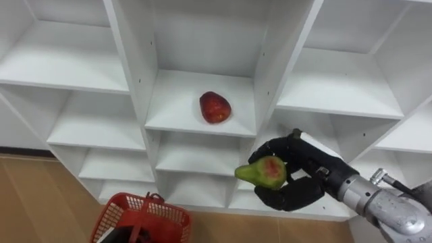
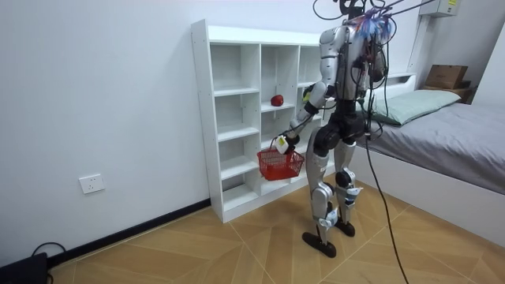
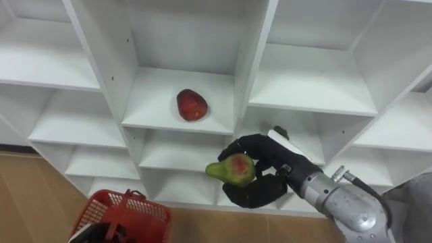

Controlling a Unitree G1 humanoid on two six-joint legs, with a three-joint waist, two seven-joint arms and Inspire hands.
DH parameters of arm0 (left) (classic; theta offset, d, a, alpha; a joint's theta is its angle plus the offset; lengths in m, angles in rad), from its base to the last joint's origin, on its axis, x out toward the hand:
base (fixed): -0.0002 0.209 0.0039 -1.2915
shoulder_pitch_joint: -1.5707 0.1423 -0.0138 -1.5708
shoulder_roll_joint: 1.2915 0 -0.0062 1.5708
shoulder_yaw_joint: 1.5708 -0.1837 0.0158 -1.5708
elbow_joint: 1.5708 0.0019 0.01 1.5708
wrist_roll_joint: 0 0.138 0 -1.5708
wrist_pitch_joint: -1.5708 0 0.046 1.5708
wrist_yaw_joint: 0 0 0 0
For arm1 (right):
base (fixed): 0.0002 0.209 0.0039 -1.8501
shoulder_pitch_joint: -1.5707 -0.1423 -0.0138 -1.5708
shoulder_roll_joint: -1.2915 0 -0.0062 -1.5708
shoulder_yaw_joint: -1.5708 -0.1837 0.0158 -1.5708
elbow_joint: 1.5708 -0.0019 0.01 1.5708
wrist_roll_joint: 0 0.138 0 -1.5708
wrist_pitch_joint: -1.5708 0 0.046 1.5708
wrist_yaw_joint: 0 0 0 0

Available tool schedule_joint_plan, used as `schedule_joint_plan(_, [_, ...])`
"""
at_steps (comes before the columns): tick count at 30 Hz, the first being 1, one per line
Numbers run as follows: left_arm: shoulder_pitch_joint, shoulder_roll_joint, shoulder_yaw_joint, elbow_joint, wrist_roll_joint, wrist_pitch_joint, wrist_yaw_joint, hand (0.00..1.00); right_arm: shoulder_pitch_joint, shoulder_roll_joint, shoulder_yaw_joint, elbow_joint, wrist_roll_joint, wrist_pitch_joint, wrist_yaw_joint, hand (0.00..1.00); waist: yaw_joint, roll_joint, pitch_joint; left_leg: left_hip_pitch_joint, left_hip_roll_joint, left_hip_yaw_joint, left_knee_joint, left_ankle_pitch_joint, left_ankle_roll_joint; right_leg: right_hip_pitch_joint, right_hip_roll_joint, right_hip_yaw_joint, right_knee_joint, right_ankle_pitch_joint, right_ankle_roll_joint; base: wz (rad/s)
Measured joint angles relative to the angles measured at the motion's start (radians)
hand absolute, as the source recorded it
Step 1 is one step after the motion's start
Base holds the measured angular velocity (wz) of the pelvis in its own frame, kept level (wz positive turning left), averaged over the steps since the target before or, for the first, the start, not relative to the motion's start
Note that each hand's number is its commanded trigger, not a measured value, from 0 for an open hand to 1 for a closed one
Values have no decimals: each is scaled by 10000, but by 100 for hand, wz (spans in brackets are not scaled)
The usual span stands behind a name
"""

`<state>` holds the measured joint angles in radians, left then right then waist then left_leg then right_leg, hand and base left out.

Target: Collect fruits from the closet

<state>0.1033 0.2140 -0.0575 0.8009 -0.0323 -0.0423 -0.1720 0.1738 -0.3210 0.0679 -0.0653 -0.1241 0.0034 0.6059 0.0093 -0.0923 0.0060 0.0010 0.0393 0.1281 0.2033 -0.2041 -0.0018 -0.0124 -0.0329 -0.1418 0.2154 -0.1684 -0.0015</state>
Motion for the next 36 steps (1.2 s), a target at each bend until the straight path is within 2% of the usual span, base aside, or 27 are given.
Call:
schedule_joint_plan(4, [-684,-26,-375,-174,-426,-73,-201,100,-320,192,325,804,-63,-1,-128,100,211,110,76,-664,0,33,384,-9,23,-765,-36,49,440,1,-2,-6])
schedule_joint_plan(10, [-905,-26,-871,-463,-1144,-78,-348,100,-847,403,464,1981,-102,-17,-600,100,98,211,114,-1616,21,-16,978,-35,49,-1568,-109,-5,762,44,-75,2])
schedule_joint_plan(13, [-1028,-48,-1079,-583,-1157,-221,-378,100,-1079,412,645,2265,-123,-17,-950,100,100,238,118,-2083,22,-18,1218,-32,57,-2032,-147,-18,975,56,-94,0])
schedule_joint_plan(19, [-1042,-50,-1283,-1349,-1600,-328,-649,100,-1379,460,677,2516,17,-266,-1170,100,150,348,125,-2613,10,-29,1420,-6,101,-2534,-196,-92,1150,67,-111,1])
schedule_joint_plan(23, [-1041,-119,-1510,-1775,-1620,-333,-1051,100,-1514,543,679,2596,12,-266,-1312,100,185,424,99,-2850,11,-16,1424,24,129,-2743,-240,-177,1165,67,-112,6])
schedule_joint_plan(28, [-906,-124,-1954,-2456,-1641,-327,-1409,100,-1894,638,820,3381,2,-353,-1656,100,186,458,112,-2913,10,-15,1367,28,133,-2768,-281,-253,1094,56,-95,3])
schedule_joint_plan(36, [-996,-48,-2621,-2719,-2145,-333,-2318,100,-2364,632,1610,4314,-19,-422,-2043,100,200,459,114,-2924,22,83,1340,34,144,-2831,-332,-209,1136,39,-68,-1])
